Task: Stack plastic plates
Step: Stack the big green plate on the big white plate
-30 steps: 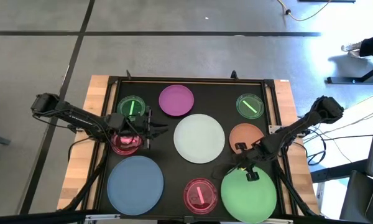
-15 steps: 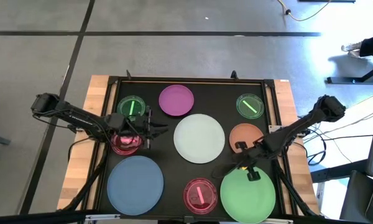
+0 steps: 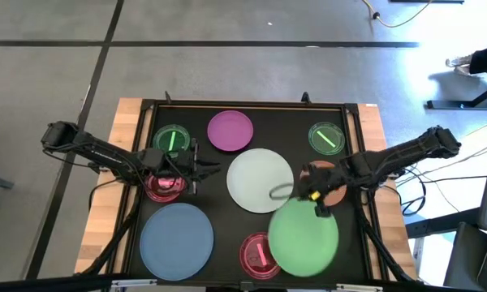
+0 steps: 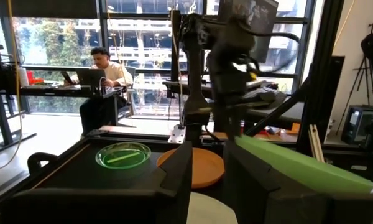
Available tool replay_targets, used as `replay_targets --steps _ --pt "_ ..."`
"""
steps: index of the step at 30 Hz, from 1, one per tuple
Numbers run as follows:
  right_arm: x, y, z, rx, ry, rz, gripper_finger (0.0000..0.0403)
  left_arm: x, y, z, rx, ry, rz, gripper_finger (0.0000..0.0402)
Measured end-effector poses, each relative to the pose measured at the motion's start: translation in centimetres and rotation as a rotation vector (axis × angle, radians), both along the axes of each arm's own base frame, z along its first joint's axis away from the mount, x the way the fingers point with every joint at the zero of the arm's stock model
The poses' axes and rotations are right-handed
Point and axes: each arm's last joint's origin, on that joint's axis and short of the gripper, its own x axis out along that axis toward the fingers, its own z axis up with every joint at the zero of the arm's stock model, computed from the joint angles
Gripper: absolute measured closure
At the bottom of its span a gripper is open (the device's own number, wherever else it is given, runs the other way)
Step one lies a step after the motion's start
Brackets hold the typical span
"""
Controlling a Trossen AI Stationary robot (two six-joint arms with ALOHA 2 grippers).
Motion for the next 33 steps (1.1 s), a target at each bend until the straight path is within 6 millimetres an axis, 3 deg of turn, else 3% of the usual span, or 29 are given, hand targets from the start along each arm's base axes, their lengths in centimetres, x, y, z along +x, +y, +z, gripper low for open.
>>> replay_targets --steps 14,22,27,33 --pt "2.5 -7.4 1.0 -0.165 -0.216 -0.224 0.0402 0.0 0.0 0.0 0.0 0.0 0.001 0.0317" --pt "3.5 -10.3 -0.9 -0.169 -0.234 -0.296 0.0402 0.0 0.0 0.0 0.0 -0.001 0.009 0.0317" --pt "3.6 -10.5 -1.4 -0.123 -0.221 -0.266 0.0402 0.0 0.1 0.0 0.0 -0.002 0.013 0.0317" --pt "1.9 -7.7 -1.3 0.018 -0.115 -0.105 0.0402 0.0 0.0 0.0 0.0 0.001 0.013 0.0317"
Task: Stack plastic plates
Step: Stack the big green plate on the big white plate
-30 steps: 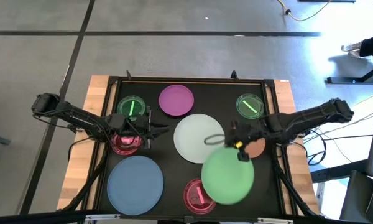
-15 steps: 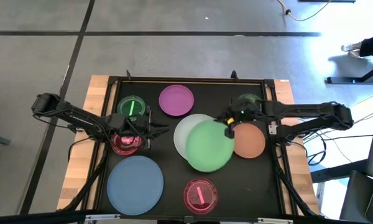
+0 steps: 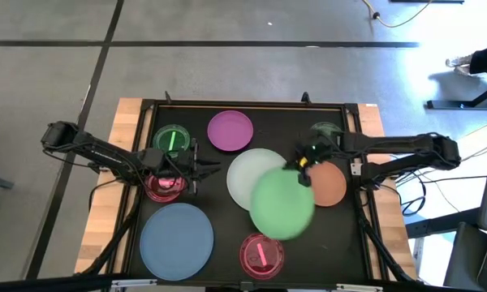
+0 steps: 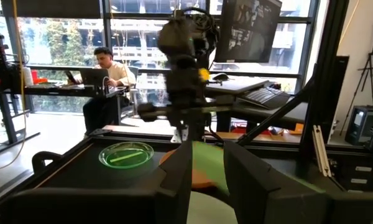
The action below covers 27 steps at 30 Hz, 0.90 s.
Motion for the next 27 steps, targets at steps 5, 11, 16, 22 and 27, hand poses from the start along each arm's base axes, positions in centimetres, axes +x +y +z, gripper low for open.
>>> replay_targets --steps 5,11,16,22,27 --pt "-1.5 3.5 -2.1 0.056 0.206 0.069 0.0402 0.0 0.0 -0.1 0.001 0.009 0.0 0.0317" --pt "-3.1 6.7 -5.6 0.085 0.306 0.113 0.0402 0.0 0.0 -0.1 0.001 0.014 -0.001 0.0317" --pt "-4.2 7.9 -6.8 0.052 0.353 0.102 0.0402 0.1 0.0 -0.3 -0.006 0.023 0.0 0.0317" --pt "-4.4 8.1 -7.0 0.072 0.374 0.05 0.0402 0.2 0.0 -0.4 -0.005 0.028 0.001 0.0317" --pt "-4.3 7.7 -7.1 -0.01 0.343 -0.038 0.0388 0.4 -0.1 -0.7 -0.012 0.039 0.0 0.0317"
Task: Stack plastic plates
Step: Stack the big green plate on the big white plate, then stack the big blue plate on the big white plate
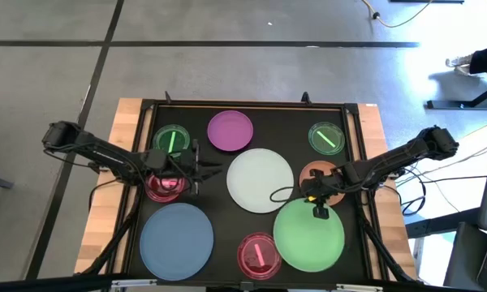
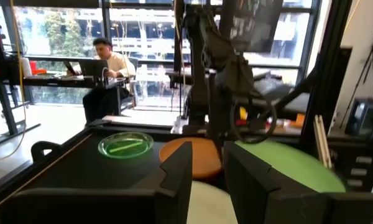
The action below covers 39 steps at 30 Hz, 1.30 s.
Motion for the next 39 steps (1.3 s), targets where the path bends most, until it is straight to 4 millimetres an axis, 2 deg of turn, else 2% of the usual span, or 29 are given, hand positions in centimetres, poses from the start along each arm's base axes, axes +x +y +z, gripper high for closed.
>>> replay_targets --steps 5,10,17,20,23,27,33,39 --pt "-0.1 -0.1 0.2 -0.012 0.024 -0.001 0.0342 0.5 -0.1 -1.1 -0.021 0.072 -0.003 0.0317" --pt "0.4 0.1 2.0 -0.031 0.017 0.034 0.0309 0.6 -0.4 -2.3 -0.068 0.244 -0.005 0.0317" --pt "2.6 0.7 4.1 -0.062 -0.251 0.093 0.0312 1.4 -2.0 -1.0 -0.081 0.492 -0.037 0.0317" --pt "4.3 1.1 4.7 -0.056 -0.439 0.092 0.0314 1.3 -3.1 -0.3 -0.083 0.543 -0.07 0.0317" --pt "5.9 1.7 4.8 -0.065 -0.572 0.115 0.0313 1.2 -4.2 0.4 -0.074 0.522 -0.101 0.0317" --pt "8.1 2.4 3.9 -0.091 -0.689 0.166 0.0313 0.6 -5.6 0.1 0.003 0.467 -0.084 0.0317" --pt "11.4 3.5 1.9 -0.131 -0.728 0.217 0.0313 -0.2 -5.6 -1.4 0.036 0.405 -0.027 0.0317" --pt "16.3 5.1 1.1 -0.228 -0.666 0.326 0.0311 -0.4 -4.6 -2.6 0.011 0.363 0.008 0.0317"
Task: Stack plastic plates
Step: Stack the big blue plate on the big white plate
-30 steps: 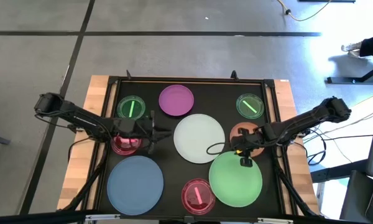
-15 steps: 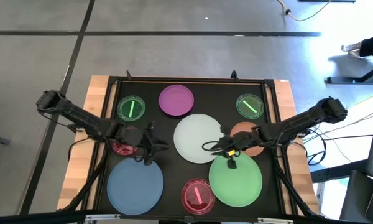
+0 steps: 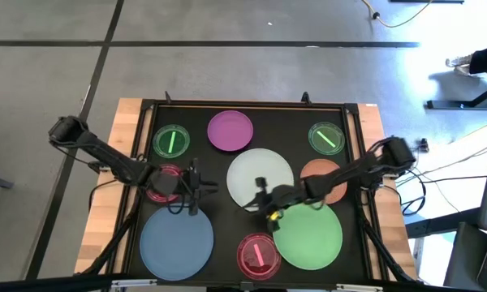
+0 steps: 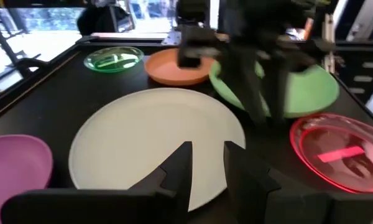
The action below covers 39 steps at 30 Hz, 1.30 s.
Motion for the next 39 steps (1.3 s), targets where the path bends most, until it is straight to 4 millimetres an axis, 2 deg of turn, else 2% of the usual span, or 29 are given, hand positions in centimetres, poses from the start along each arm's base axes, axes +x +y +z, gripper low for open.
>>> replay_targets --steps 3,8,14,18,23,28,31,35,39 --pt "2.6 0.9 -0.2 -0.07 0.037 0.044 0.0296 0.0 0.4 -0.2 -0.003 0.006 0.015 0.0317" --pt "6.5 2.2 -0.6 -0.11 0.068 0.072 0.0236 0.0 0.5 -0.3 -0.003 0.012 0.015 0.0317" --pt "9.6 3.3 -1.2 -0.241 0.055 0.187 0.0185 -0.6 0.7 0.8 -0.017 -0.022 0.004 0.0317" --pt "10.6 3.7 -1.8 -0.295 0.046 0.238 0.0182 -1.5 1.0 2.0 -0.034 -0.071 0.004 0.0317" --pt "10.7 3.9 -3.1 -0.364 0.041 0.36 0.0197 -2.2 1.3 3.1 -0.052 -0.121 0.011 0.0317" --pt "11.1 4.2 -2.9 -0.372 -0.057 0.438 0.0213 -2.3 1.4 3.4 -0.035 -0.146 0.021 0.0317" --pt "11.1 4.3 -2.9 -0.352 -0.067 0.47 0.0221 -2.2 1.4 3.3 -0.03 -0.142 0.036 0.0317" --pt "11.6 4.5 -4.1 -0.315 -0.059 0.524 0.0228 -2.2 1.4 3.3 -0.031 -0.142 0.038 0.0317" --pt "12.8 5.0 -4.8 -0.248 -0.046 0.58 0.023 -2.2 1.4 3.5 -0.041 -0.16 0.038 0.0317"
